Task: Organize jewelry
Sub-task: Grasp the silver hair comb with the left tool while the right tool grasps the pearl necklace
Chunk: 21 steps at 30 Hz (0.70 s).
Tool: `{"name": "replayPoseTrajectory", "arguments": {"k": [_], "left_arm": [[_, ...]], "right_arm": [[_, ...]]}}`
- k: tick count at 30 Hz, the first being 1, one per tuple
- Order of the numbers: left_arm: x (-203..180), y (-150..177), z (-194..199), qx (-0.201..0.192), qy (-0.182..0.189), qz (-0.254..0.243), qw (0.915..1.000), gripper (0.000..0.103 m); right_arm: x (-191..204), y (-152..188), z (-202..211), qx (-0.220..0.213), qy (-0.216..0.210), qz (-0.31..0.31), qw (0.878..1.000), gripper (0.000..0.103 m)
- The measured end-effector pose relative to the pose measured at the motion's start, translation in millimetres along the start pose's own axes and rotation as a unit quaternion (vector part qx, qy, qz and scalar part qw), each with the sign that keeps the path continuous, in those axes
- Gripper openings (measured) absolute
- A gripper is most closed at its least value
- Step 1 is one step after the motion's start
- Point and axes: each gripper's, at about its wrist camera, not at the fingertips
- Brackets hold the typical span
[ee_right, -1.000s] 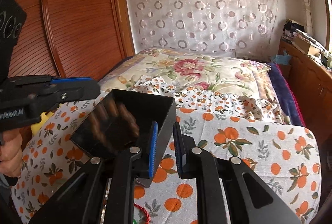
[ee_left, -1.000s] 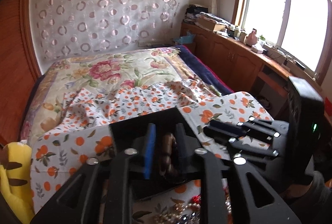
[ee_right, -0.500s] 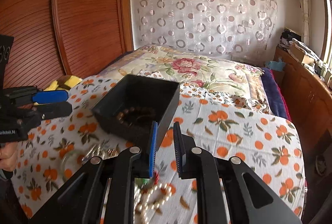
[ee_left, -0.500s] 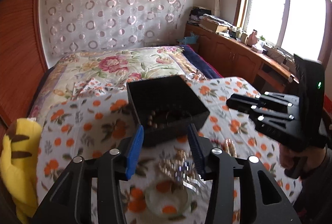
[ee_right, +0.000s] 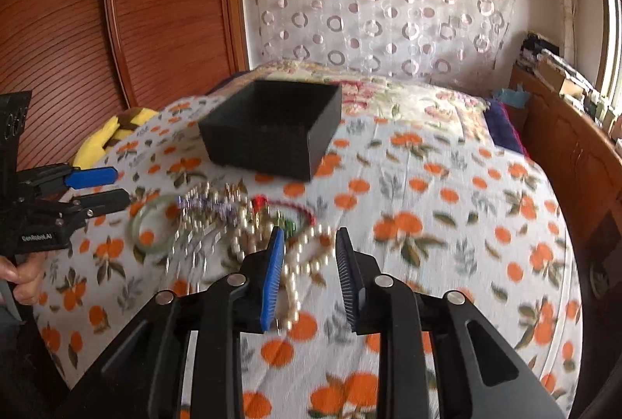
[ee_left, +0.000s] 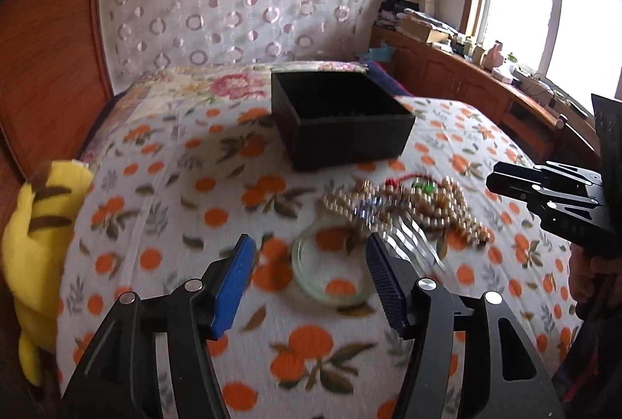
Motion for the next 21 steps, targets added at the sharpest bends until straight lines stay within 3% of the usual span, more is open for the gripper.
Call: {"name": "replayPoseTrajectory", "arguments": {"k": [4, 14, 18, 21], "left_arm": [[0.1, 11.5, 2.4, 0.0, -0.016, -0.011, 0.9998, 0.065], [-3.5, 17.9, 0.2, 0.008, -0.009, -0.01, 0.9999, 0.067], [-10.8, 15.2, -1.8, 0.009, -0.001, -0.017, 0.9998, 0.067], [-19.6, 11.3, -5.2, 0.012, 0.003, -0.027, 0.9995, 0.067]], "right_arm": [[-1.0, 10.3, -7.7, 0.018, -0.011, -0.002, 1.0, 0.03], [8.2, 18.1, -25.5, 0.066, -0.018, 0.022, 0.997, 0.029], [2.4, 23.8, -25.8, 0.073, -0.03, 0.026, 0.997, 0.009], [-1.8, 30.8, -19.1, 0.073, -0.026, 0.029, 0.997, 0.009]]}}
Point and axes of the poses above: each gripper's, at about its wrist camera, not at the fingertips, and z roughly against the way its jaws point, x to its left, y to its underside, and after that the axes turned 10 degrees about x, right-handed
